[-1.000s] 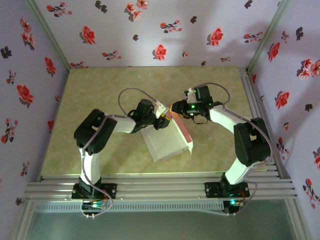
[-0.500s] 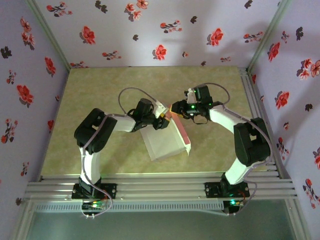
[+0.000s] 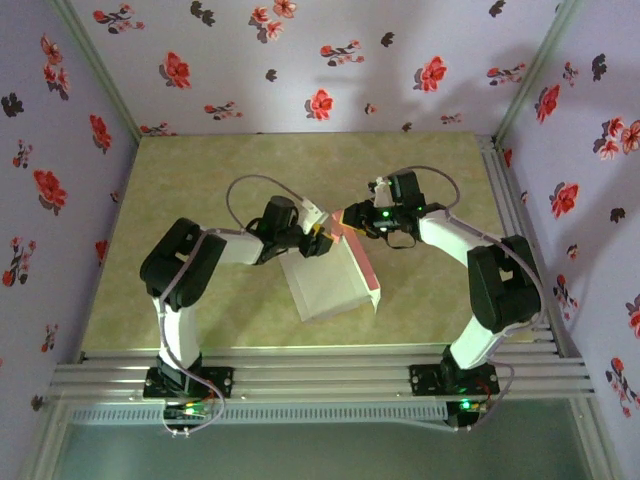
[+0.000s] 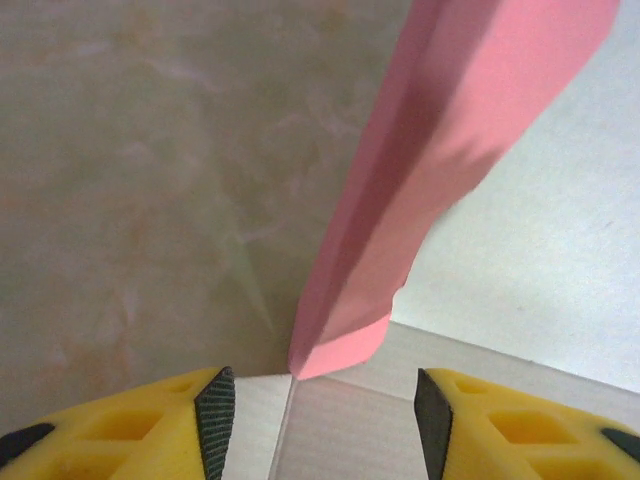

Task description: Fold the paper box

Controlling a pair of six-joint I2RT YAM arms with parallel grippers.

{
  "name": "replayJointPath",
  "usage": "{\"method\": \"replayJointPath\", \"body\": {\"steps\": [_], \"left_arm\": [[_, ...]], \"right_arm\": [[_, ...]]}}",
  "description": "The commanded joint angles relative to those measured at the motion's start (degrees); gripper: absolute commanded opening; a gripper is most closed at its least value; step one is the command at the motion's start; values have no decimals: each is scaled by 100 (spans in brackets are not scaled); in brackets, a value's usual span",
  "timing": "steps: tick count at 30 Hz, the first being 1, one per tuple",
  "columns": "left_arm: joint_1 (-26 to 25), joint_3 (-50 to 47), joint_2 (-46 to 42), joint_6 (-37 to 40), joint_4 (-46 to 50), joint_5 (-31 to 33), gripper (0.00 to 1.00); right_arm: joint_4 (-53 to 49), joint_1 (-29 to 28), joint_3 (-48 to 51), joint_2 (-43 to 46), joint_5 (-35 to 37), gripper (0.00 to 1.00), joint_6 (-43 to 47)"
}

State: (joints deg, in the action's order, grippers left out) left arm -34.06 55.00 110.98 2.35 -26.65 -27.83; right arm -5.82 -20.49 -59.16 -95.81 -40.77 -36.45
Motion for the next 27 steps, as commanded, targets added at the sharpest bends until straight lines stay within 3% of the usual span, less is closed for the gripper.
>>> {"method": "replayJointPath", "body": {"steps": [1,15,27], "left_arm": [[92,-24,-130,266,-192,-397,54],[383,568,475,108,67,-1315,64],[339,243,558,-138,-397,-1108,64]], "right_arm": [[-226,0,-9,-96,34,42,85],[-121,1,-3,-129,-45,41,37],[-725,-42,-300,-347,-478,42,622]]}}
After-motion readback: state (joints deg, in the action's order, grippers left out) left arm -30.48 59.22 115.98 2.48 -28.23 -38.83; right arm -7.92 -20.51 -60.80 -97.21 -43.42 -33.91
